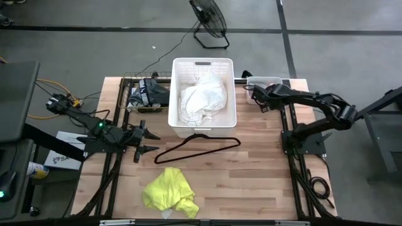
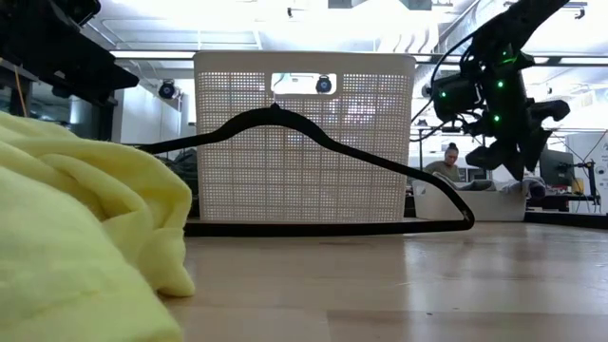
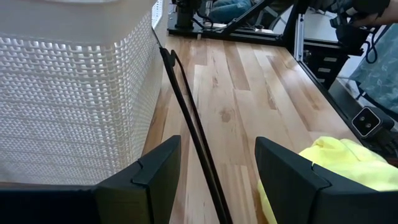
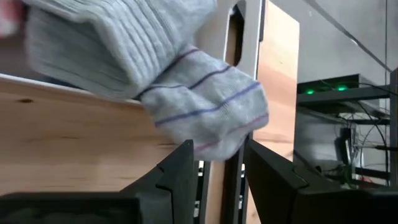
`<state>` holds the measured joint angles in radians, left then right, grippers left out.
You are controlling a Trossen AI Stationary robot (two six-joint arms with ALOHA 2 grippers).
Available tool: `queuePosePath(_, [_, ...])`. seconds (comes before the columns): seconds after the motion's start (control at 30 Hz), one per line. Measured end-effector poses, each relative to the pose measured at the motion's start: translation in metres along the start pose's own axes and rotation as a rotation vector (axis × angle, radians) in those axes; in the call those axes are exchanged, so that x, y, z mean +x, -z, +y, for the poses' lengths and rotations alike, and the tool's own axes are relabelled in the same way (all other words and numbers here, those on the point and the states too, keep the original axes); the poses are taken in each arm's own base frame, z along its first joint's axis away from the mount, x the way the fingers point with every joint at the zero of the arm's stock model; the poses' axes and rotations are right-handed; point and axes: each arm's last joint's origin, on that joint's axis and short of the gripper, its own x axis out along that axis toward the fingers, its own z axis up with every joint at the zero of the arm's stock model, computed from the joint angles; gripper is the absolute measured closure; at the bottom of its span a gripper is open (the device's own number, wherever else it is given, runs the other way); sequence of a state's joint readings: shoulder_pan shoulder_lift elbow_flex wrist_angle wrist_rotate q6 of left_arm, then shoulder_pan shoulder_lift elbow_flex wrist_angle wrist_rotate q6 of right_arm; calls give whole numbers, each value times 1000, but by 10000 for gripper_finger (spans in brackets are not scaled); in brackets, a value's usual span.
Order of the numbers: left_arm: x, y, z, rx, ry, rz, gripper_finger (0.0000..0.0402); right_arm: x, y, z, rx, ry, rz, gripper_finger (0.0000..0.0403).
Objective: Pick & Place Cloths
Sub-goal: Put the gray pink sock into the small white bin
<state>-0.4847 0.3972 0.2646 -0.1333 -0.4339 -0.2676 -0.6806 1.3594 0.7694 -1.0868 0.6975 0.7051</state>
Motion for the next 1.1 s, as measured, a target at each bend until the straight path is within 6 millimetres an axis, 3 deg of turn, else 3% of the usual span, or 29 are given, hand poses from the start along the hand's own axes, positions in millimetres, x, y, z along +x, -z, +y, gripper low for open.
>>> queuePosePath(0.43, [0, 2, 0, 6, -4, 15, 201, 12, -7, -5, 21, -32, 48, 275])
queuePosePath(1.1, [0, 2, 0, 5, -5, 17, 201, 21, -13, -12, 30, -64, 100, 361])
